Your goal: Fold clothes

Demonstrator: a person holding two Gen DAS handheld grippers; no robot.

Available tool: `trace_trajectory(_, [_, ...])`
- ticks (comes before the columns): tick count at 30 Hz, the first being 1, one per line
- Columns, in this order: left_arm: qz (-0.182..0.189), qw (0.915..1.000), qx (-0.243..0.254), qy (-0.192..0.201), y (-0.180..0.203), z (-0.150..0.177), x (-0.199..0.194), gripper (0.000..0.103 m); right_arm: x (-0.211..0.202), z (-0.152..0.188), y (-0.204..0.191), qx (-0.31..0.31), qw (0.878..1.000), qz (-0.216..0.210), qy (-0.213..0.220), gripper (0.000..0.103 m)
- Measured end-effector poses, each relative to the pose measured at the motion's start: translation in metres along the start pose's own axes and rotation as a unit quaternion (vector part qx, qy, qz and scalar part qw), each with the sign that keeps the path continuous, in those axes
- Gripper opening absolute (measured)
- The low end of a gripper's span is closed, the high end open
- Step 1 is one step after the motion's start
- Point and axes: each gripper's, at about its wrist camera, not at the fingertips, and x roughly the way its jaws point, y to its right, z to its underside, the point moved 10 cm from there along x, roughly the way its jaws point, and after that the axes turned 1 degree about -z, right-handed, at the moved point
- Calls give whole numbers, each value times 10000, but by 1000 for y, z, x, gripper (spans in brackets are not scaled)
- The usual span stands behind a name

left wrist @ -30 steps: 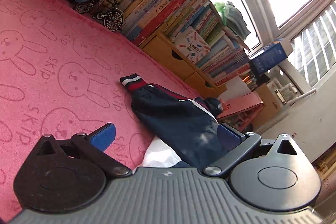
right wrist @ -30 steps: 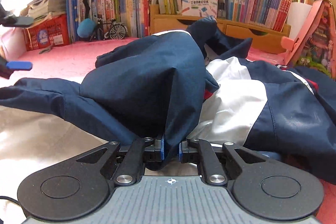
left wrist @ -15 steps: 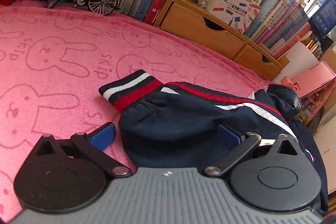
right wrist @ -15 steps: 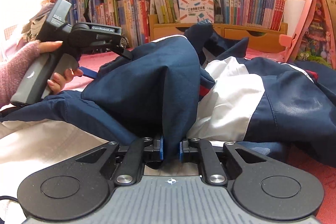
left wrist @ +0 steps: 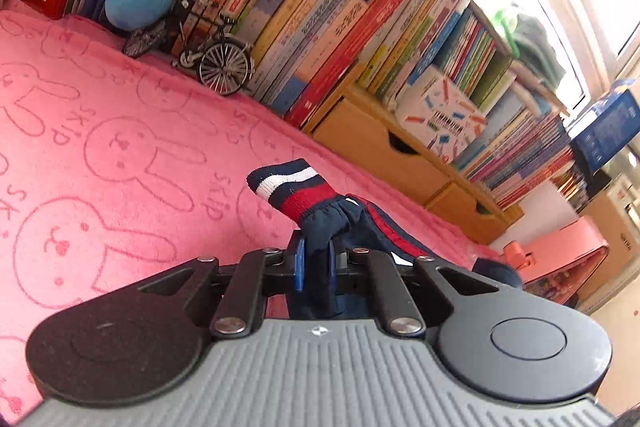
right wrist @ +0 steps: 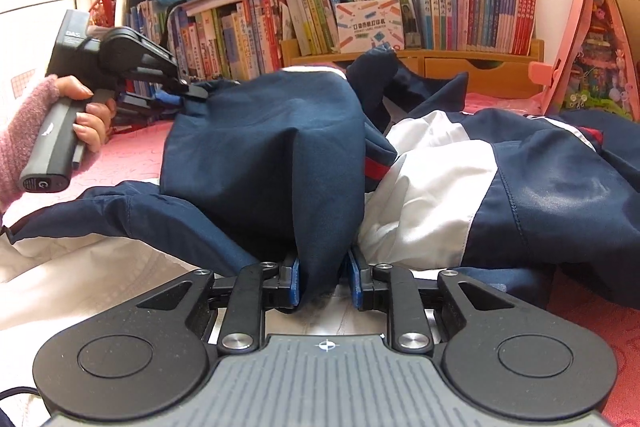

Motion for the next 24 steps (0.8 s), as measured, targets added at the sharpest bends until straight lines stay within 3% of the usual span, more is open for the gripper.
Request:
trace_trajectory(2, [-475, 9978, 184, 429, -25, -36, -22, 11, -11, -9, -4, -5, 9997, -165, 168, 41])
trace_trajectory(3, [-712, 9950, 276, 642, -37, -54, -33, 11, -16, -13, -6, -7, 9994, -251, 253, 62])
trace_trajectory(4, [-947, 9911, 367, 855, -49, -72, -45, 11, -30, -25, -7, 69, 9977, -417, 527, 89])
trace_trajectory(5, [-1182, 9862, 459, 1067, -61, -90, -58, 11, -44, -37, -9, 150, 9948, -588, 814, 100])
trace_trajectory(7, [-1648, 9729, 639, 1488, -84, -126, -83, 11, -64, -59, -8, 224, 9885, -857, 1228, 103])
trace_trajectory(11, [-2555, 9336, 991, 2307, -127, -197, -139, 11, -58, -82, -7, -42, 9915, -452, 1216, 103])
trace_trajectory(13, [-3023, 9146, 1036, 2477, -174, -225, -166, 11, -42, -84, -11, -149, 9942, -292, 1023, 103])
trace_trajectory(16, [-3726, 8944, 919, 2297, -245, -234, -180, 11, -17, -83, -20, -312, 9969, -86, 715, 103])
trace_trajectory(18, [-4027, 8867, 899, 2085, -284, -227, -175, 11, 2, -80, -28, -429, 9979, 11, 489, 103])
trace_trajectory(22, [-4166, 8923, 660, 1606, -345, -201, -151, 11, 35, -72, -44, -679, 9976, 110, 72, 103])
trace_trajectory(24, [-4356, 8892, 542, 1292, -363, -188, -136, 12, 46, -69, -50, -823, 9965, 120, -60, 103])
